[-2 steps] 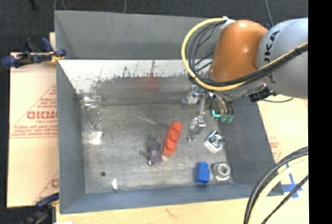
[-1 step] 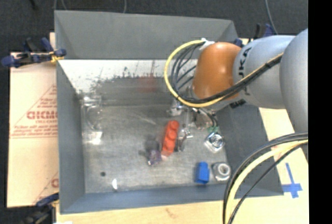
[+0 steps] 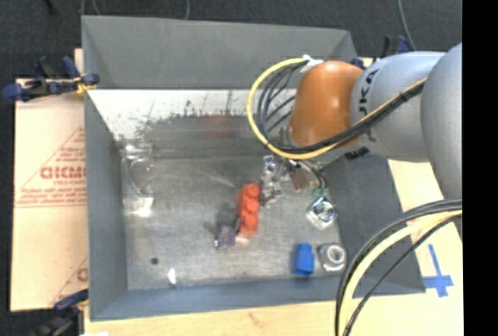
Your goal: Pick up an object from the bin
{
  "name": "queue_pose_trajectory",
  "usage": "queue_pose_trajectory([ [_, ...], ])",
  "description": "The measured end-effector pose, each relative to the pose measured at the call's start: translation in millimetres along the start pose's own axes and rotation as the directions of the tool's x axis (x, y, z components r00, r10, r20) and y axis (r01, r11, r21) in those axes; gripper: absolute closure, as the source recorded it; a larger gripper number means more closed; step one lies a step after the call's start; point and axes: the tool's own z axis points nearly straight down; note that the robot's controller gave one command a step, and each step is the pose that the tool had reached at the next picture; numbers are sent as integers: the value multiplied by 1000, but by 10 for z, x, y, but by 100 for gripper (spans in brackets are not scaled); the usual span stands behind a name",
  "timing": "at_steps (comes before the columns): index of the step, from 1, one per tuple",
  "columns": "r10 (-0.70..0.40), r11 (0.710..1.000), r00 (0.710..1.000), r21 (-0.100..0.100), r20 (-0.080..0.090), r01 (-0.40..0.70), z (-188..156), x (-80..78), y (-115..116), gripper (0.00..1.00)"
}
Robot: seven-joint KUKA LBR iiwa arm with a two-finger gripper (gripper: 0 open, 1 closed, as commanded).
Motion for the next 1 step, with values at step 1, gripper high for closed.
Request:
queue_pose_trajectory([
  [1, 0, 1000, 1000, -1, -5, 0, 26, 18, 5, 0],
])
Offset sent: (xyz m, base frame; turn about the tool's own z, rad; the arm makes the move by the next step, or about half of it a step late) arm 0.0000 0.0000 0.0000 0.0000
